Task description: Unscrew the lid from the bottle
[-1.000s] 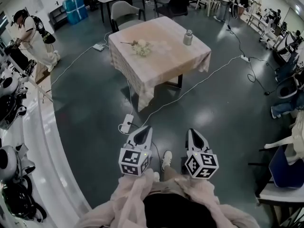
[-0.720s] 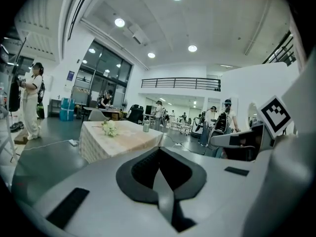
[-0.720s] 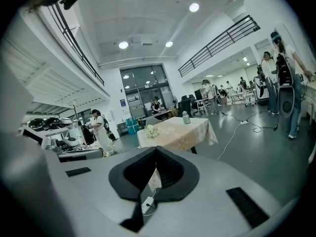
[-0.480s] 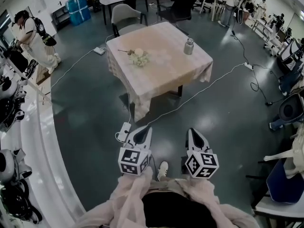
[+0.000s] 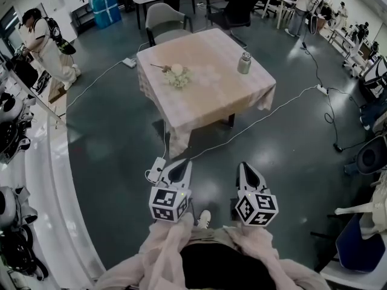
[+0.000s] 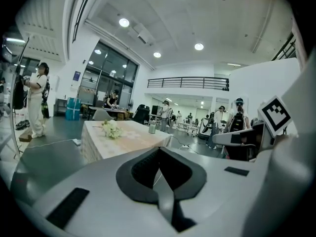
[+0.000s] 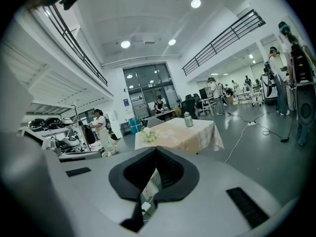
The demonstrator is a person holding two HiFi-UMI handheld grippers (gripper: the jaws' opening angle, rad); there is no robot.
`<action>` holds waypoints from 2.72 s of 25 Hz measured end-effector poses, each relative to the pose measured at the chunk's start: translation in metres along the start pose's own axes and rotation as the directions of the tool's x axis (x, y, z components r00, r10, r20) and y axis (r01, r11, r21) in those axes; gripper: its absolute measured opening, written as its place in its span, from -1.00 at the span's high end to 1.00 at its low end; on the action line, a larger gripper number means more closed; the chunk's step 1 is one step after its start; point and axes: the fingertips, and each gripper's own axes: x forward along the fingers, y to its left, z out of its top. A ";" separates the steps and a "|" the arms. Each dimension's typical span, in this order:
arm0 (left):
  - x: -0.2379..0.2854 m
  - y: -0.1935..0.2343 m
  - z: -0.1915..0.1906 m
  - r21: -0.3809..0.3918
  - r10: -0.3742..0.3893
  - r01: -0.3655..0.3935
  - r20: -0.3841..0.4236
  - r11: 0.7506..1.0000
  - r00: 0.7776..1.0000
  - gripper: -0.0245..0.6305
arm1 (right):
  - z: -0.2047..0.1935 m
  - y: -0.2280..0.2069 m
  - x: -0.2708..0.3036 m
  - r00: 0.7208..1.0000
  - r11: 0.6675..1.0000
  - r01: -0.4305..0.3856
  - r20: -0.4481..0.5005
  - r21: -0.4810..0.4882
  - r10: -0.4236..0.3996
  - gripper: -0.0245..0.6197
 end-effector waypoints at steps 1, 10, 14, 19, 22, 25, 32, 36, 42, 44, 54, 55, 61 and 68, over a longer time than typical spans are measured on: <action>0.004 0.000 0.000 -0.002 0.001 -0.001 0.001 1.000 1.000 0.85 | 0.000 -0.002 0.002 1.000 1.000 -0.003 -0.001 -0.001 0.003 0.89; 0.023 -0.003 -0.002 -0.006 -0.003 0.003 -0.009 1.000 1.000 0.85 | 0.002 -0.016 0.014 1.000 1.000 -0.002 -0.012 -0.003 0.002 0.89; 0.027 -0.007 -0.003 -0.008 -0.009 0.009 -0.013 1.000 1.000 0.85 | 0.001 -0.022 0.013 1.000 1.000 0.009 -0.015 0.003 -0.009 0.89; 0.031 -0.008 -0.002 -0.007 -0.015 0.015 -0.019 1.000 1.000 0.85 | 0.001 -0.025 0.014 1.000 1.000 0.016 -0.016 0.010 -0.016 0.89; 0.036 -0.007 -0.004 -0.004 -0.020 0.020 -0.030 1.000 0.999 0.85 | -0.002 -0.029 0.017 1.000 1.000 0.024 -0.020 0.019 -0.023 0.89; 0.045 -0.008 -0.003 0.003 -0.029 0.029 -0.035 1.000 0.999 0.85 | 0.000 -0.037 0.021 0.999 0.999 0.034 -0.019 0.027 -0.034 0.89; 0.079 -0.003 0.004 0.009 -0.043 0.044 -0.038 0.999 0.998 0.85 | 0.006 -0.052 0.044 0.999 0.999 0.046 -0.022 0.028 -0.045 0.89; 0.102 0.002 0.011 0.011 -0.051 0.052 -0.037 0.999 0.998 0.85 | 0.013 -0.063 0.062 0.998 0.998 0.057 -0.021 0.034 -0.056 0.89; 0.136 0.015 0.028 0.018 -0.059 0.059 -0.036 0.998 0.998 0.85 | 0.030 -0.074 0.096 0.998 0.998 0.060 -0.015 0.031 -0.059 0.89; 0.149 0.020 0.035 0.017 -0.059 0.060 -0.032 0.998 0.998 0.85 | 0.037 -0.078 0.108 0.998 0.998 0.058 -0.013 0.029 -0.057 0.89; 0.207 0.056 0.071 0.022 -0.058 0.058 -0.021 0.998 0.998 0.85 | 0.071 -0.087 0.177 0.998 0.998 0.053 -0.014 0.015 -0.053 0.89; 0.213 0.059 0.074 0.020 -0.057 0.058 -0.019 0.998 0.998 0.85 | 0.074 -0.088 0.183 0.998 0.998 0.054 -0.016 0.014 -0.054 0.89; 0.243 0.078 0.083 0.009 -0.054 0.054 -0.024 0.998 0.998 0.85 | 0.080 -0.095 0.217 0.998 0.998 0.058 -0.036 0.012 -0.057 0.89; 0.279 0.103 0.092 0.004 -0.058 0.058 -0.038 0.998 0.998 0.85 | 0.089 -0.102 0.258 0.997 0.998 0.064 -0.050 0.013 -0.063 0.89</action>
